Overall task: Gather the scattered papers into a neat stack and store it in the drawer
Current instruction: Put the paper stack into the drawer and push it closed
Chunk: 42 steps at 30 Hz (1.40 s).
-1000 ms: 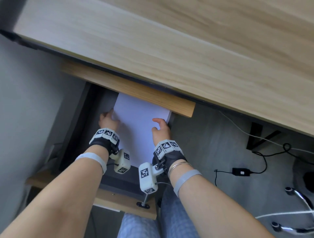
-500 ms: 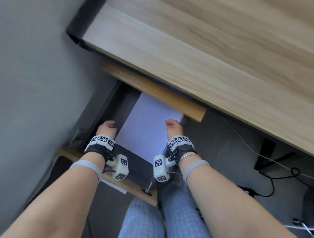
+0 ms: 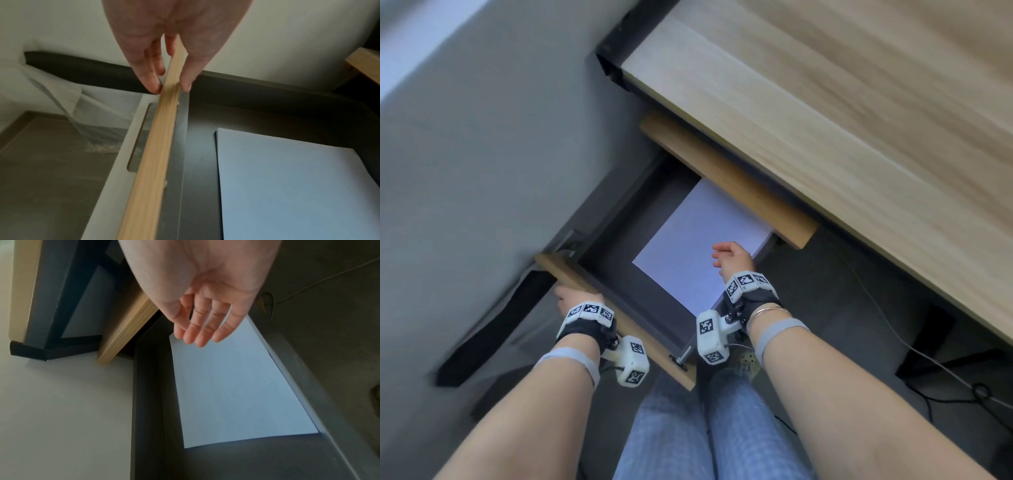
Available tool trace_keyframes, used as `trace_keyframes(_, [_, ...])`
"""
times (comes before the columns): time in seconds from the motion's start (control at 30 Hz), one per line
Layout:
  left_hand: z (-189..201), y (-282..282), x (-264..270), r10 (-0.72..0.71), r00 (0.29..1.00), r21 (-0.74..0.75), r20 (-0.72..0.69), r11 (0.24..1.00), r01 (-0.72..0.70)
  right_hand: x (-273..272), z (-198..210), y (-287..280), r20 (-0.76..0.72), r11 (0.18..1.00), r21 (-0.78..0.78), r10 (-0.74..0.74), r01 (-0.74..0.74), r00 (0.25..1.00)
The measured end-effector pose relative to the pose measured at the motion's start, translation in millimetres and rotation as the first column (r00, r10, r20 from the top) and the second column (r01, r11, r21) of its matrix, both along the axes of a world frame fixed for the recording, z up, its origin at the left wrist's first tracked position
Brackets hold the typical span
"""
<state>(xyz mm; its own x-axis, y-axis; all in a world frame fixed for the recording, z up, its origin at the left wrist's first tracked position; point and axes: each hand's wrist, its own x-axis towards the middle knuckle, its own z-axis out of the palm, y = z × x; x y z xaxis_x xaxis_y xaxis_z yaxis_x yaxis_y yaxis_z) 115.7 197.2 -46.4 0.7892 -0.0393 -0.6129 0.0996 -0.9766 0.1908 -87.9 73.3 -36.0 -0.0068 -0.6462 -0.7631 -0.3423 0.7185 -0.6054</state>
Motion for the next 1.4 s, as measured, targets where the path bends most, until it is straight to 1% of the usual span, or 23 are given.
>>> trace_keyframes(0.03, [2,5,-4,-0.060,0.998,0.005,-0.013,0.998,0.060,-1,-2,2,0.006,1.000,0.004,0.013,-0.013,1.000])
trace_keyframes(0.07, [7,6,-10,-0.132,0.988,0.031,-0.080,0.990,0.135,-3,-3,4,0.010,1.000,0.007,0.024,-0.024,1.000])
trace_keyframes(0.1, [14,2,-17,-0.142,0.965,0.052,-0.219,0.986,0.157,-5,-4,5,0.009,0.999,0.009,0.035,-0.035,0.999])
trace_keyframes(0.13, [16,0,-19,-0.131,0.955,0.118,-0.266,0.979,0.167,-7,-6,6,0.005,0.999,0.009,0.042,-0.042,0.999])
trace_keyframes(0.17, [14,2,-19,-0.156,0.958,0.164,-0.239,0.966,0.198,-9,-7,6,0.001,0.999,0.008,0.047,-0.047,0.999])
trace_keyframes(0.23, [12,6,-16,-0.125,0.976,0.075,-0.181,0.987,0.140,-14,-9,5,-0.006,0.999,0.007,0.050,-0.050,0.999])
trace_keyframes(0.27, [6,4,-16,-0.103,0.988,0.048,-0.113,0.993,0.109,-18,-9,3,-0.012,0.999,0.005,0.044,-0.044,0.999])
trace_keyframes(0.3, [4,1,-15,-0.060,0.993,0.042,-0.100,0.997,0.065,-21,-9,1,-0.018,0.999,0.002,0.039,-0.039,0.999])
trace_keyframes(0.33, [5,-4,-14,-0.058,0.993,0.049,-0.099,0.997,0.063,-26,-9,-1,-0.023,1.000,-0.001,0.029,-0.029,0.999])
trace_keyframes(0.43, [6,-18,-19,-0.139,0.987,0.046,-0.078,0.989,0.143,-39,-7,-10,-0.032,1.000,-0.006,-0.001,0.001,0.999])
trace_keyframes(0.5, [8,-30,-27,-0.254,0.965,0.019,-0.069,0.967,0.256,-48,-5,-17,-0.036,1.000,-0.013,-0.012,0.012,0.999])
trace_keyframes(0.57, [7,-40,-37,-0.370,0.927,-0.018,-0.069,0.929,0.369,-56,-2,-22,-0.029,0.999,-0.032,-0.037,0.036,0.999])
trace_keyframes(0.67, [6,-55,-56,-0.553,0.828,-0.077,-0.091,0.833,0.547,-64,3,-29,-0.027,0.994,-0.074,-0.079,0.077,0.996])
trace_keyframes(0.73, [3,-65,-68,-0.666,0.736,-0.100,-0.118,0.746,0.659,-68,6,-32,-0.015,0.990,-0.101,-0.105,0.103,0.994])
trace_keyframes(0.83, [-2,-83,-79,-0.793,0.602,-0.101,-0.096,0.609,0.787,-77,10,-36,-0.014,0.983,-0.139,-0.124,0.121,0.992])
trace_keyframes(0.87, [-3,-89,-80,-0.829,0.553,-0.075,-0.081,0.558,0.826,-81,11,-36,-0.014,0.981,-0.148,-0.130,0.127,0.991])
trace_keyframes(0.97, [-5,-106,-82,-0.931,0.364,0.011,-0.010,0.364,0.931,-93,12,-36,-0.016,0.974,-0.168,-0.155,0.150,0.988])
trace_keyframes(1.03, [-5,-117,-83,-0.968,0.248,0.025,0.034,0.249,0.968,-100,11,-34,-0.018,0.968,-0.179,-0.181,0.175,0.983])
trace_keyframes(1.07, [-4,-123,-84,-0.978,0.204,0.026,0.040,0.205,0.978,-103,10,-33,-0.020,0.965,-0.184,-0.191,0.184,0.981])
trace_keyframes(1.1, [-3,-129,-85,-0.985,0.170,0.027,0.042,0.171,0.985,-106,9,-32,-0.022,0.963,-0.188,-0.199,0.192,0.980])
trace_keyframes(1.2, [-1,-144,-95,-0.995,0.100,0.053,0.024,0.101,0.994,-111,6,-28,-0.032,0.959,-0.192,-0.217,0.207,0.976])
trace_keyframes(1.33, [-3,-161,-109,-0.998,0.064,0.077,0.021,0.065,0.995,-118,5,-23,-0.040,0.955,-0.191,-0.237,0.226,0.971])
trace_keyframes(1.4, [-5,-171,-111,-0.999,0.033,0.071,0.037,0.035,0.997,-121,4,-21,-0.044,0.954,-0.192,-0.241,0.229,0.969])
